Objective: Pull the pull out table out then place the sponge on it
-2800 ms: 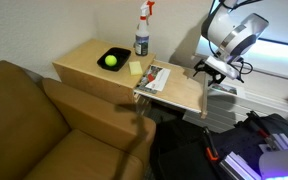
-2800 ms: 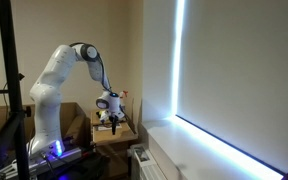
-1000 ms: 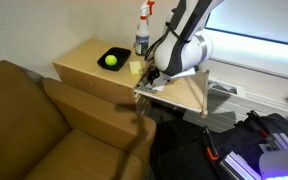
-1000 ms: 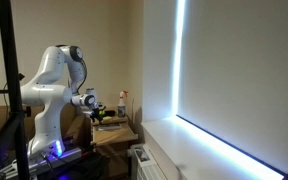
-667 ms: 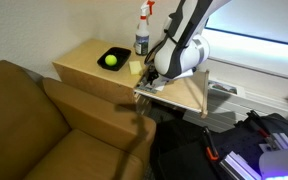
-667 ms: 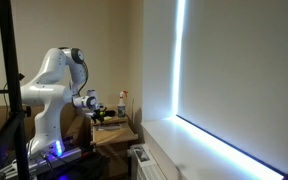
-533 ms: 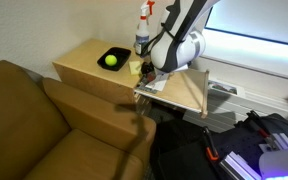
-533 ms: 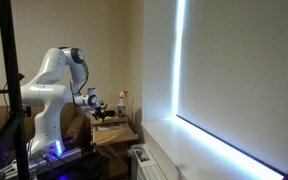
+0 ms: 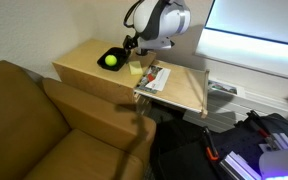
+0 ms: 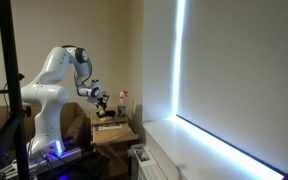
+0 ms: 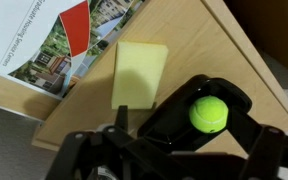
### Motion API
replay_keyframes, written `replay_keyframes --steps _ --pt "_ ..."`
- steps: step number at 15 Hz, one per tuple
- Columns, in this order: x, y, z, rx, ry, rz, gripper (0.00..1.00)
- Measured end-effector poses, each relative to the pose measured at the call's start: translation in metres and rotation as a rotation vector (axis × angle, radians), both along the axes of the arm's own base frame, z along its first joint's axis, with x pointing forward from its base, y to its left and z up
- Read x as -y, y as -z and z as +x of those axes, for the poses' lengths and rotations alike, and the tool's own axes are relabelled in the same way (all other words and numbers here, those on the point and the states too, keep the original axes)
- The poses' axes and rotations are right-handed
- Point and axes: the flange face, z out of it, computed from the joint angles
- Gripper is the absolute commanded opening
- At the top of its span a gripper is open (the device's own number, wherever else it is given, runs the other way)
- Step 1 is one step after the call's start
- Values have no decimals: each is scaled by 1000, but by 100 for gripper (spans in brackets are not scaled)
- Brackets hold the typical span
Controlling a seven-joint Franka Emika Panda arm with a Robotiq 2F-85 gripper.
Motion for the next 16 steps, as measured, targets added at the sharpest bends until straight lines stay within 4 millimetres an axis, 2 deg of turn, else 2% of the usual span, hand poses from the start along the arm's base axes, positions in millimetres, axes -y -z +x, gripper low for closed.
replay_keyframes --steps 5,11,12,16 --pt "0 6 -3 -21 8 -5 100" --pt "14 11 7 -17 66 -6 100" --pt "18 24 10 -31 77 -14 100" --pt "26 105 19 -115 117 -31 100"
